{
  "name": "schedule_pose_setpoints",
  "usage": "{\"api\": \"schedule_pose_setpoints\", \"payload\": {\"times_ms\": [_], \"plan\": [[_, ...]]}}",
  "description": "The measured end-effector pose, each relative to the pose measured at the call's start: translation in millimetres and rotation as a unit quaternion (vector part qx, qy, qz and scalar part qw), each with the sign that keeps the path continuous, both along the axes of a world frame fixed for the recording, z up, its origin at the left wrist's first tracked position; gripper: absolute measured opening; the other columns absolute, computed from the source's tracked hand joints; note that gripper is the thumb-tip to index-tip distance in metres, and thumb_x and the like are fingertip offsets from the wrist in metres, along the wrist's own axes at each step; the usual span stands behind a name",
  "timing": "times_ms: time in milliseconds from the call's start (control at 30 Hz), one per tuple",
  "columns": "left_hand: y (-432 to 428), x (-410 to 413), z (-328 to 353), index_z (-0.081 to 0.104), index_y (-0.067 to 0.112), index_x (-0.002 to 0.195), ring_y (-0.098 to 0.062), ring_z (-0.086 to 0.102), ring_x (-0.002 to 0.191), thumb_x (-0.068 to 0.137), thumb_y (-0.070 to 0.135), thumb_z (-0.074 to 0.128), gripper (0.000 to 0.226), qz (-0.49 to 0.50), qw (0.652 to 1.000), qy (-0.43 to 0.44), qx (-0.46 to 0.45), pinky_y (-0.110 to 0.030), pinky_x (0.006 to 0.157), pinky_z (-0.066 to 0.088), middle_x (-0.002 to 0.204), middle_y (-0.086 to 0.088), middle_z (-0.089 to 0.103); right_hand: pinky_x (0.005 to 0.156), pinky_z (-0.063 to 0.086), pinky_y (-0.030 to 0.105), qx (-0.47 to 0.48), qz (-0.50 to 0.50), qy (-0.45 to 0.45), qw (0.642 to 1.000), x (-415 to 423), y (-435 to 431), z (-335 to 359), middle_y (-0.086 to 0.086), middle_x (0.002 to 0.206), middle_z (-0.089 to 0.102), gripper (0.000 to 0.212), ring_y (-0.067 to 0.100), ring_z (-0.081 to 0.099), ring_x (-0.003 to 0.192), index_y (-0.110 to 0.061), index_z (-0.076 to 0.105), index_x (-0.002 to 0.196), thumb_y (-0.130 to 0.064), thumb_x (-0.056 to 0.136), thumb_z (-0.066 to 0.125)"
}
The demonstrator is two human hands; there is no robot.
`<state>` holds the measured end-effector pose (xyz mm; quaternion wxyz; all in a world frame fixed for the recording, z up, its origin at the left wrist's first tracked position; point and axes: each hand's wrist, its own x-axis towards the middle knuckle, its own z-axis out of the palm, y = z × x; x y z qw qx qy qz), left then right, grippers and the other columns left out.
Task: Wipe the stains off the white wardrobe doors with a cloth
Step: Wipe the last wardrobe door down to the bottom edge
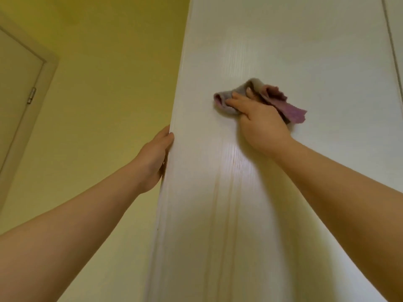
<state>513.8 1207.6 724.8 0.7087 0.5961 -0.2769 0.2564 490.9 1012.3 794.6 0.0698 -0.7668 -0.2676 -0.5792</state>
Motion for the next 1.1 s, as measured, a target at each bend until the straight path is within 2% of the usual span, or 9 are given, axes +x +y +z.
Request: {"api": "schedule_pose_setpoints", "payload": {"times_ms": [167, 333, 467, 567, 767, 833, 900, 1033, 1100], "plan": [[19.1, 0.0, -18.0, 0.063, 0.028, 0.112, -0.013, 0.059, 0.084, 0.100, 0.036, 0.037, 0.029, -0.089, 0.992, 0.064, -0.055, -0.032, 0.070, 0.047, 0.108, 0.008, 0.065, 0.112, 0.010, 0.030, -0.203, -0.012, 0.022, 0.979, 13.9, 57.9, -53.8, -0.013, 0.151, 0.026, 0.048, 0.014, 0.016, 0.141, -0.034, 0.042, 0.137, -0.013, 0.096, 0.034], [35.0, 1.2, -33.6, 0.054, 0.033, 0.129, -0.012, 0.057, 0.113, 0.102, 0.043, 0.022, 0.043, -0.157, 0.979, 0.121, -0.043, -0.042, 0.080, 0.046, 0.128, 0.016, 0.058, 0.107, 0.013, 0.017, -0.187, 0.006, 0.049, 0.981, 12.5, 55.1, -33.9, -0.018, 0.149, 0.029, 0.042, 0.006, 0.018, 0.140, -0.037, 0.045, 0.134, -0.018, 0.099, 0.034], [34.3, -1.9, -38.4, 0.058, 0.031, 0.118, -0.012, 0.061, 0.101, 0.102, 0.045, 0.021, 0.042, -0.172, 0.974, 0.136, -0.058, -0.038, 0.075, 0.047, 0.120, 0.012, 0.060, 0.105, 0.035, 0.040, -0.214, -0.005, -0.038, 0.976, 13.7, 73.0, -68.6, -0.001, 0.137, 0.050, 0.049, 0.023, 0.040, 0.132, -0.021, 0.060, 0.124, 0.000, 0.082, 0.048], [33.6, -5.9, -40.4, 0.057, 0.030, 0.120, -0.012, 0.065, 0.086, 0.103, 0.044, 0.018, 0.045, -0.190, 0.969, 0.144, -0.061, -0.030, 0.062, 0.049, 0.126, 0.008, 0.060, 0.107, 0.014, 0.016, -0.297, 0.012, 0.074, 0.952, 4.2, 59.4, -101.3, -0.015, 0.152, 0.021, 0.049, 0.008, 0.020, 0.140, -0.033, 0.035, 0.141, -0.010, 0.098, 0.036], [27.8, -8.2, -42.3, 0.048, 0.027, 0.137, -0.010, 0.058, 0.104, 0.103, 0.044, 0.020, 0.047, -0.161, 0.976, 0.129, -0.062, -0.037, 0.084, 0.044, 0.129, 0.010, 0.056, 0.112, 0.004, 0.029, -0.190, -0.030, 0.030, 0.981, 8.2, 73.0, -77.1, -0.008, 0.151, 0.027, 0.050, 0.015, 0.010, 0.143, -0.026, 0.040, 0.139, -0.006, 0.094, 0.038], [28.5, -7.8, -42.9, 0.047, 0.025, 0.138, -0.014, 0.059, 0.105, 0.103, 0.044, 0.019, 0.049, -0.178, 0.973, 0.133, -0.068, -0.034, 0.087, 0.043, 0.132, 0.007, 0.056, 0.109, 0.023, 0.042, -0.289, -0.016, 0.007, 0.957, 7.8, 73.4, -113.7, 0.001, 0.136, 0.051, 0.050, 0.027, 0.036, 0.134, -0.021, 0.058, 0.125, -0.002, 0.080, 0.050], [29.2, -9.5, -45.8, 0.047, 0.026, 0.137, -0.016, 0.052, 0.120, 0.103, 0.045, 0.018, 0.048, -0.177, 0.973, 0.132, -0.061, -0.034, 0.101, 0.039, 0.140, 0.008, 0.050, 0.100, 0.038, 0.035, -0.293, 0.010, 0.037, 0.955, 2.8, 63.9, -139.0, -0.002, 0.128, 0.057, 0.050, 0.023, 0.050, 0.121, -0.026, 0.061, 0.122, -0.002, 0.079, 0.051], [28.6, -12.1, -53.5, 0.055, 0.027, 0.125, -0.012, 0.058, 0.094, 0.103, 0.045, 0.019, 0.046, -0.185, 0.971, 0.135, -0.068, -0.032, 0.083, 0.042, 0.116, 0.007, 0.066, 0.108, 0.023, 0.028, -0.172, 0.015, 0.072, 0.982, 8.1, 72.4, -110.0, -0.005, 0.148, 0.031, 0.052, 0.017, 0.027, 0.136, -0.031, 0.036, 0.141, -0.008, 0.095, 0.035], [27.9, -13.1, -56.4, 0.056, 0.022, 0.125, -0.010, 0.059, 0.096, 0.103, 0.042, 0.018, 0.049, -0.172, 0.974, 0.131, -0.066, -0.034, 0.091, 0.043, 0.101, 0.005, 0.070, 0.113, 0.010, 0.034, -0.175, -0.028, 0.044, 0.983, 10.4, 80.2, -105.5, -0.005, 0.152, 0.024, 0.054, 0.020, 0.012, 0.142, -0.025, 0.035, 0.142, -0.007, 0.093, 0.042]]}}
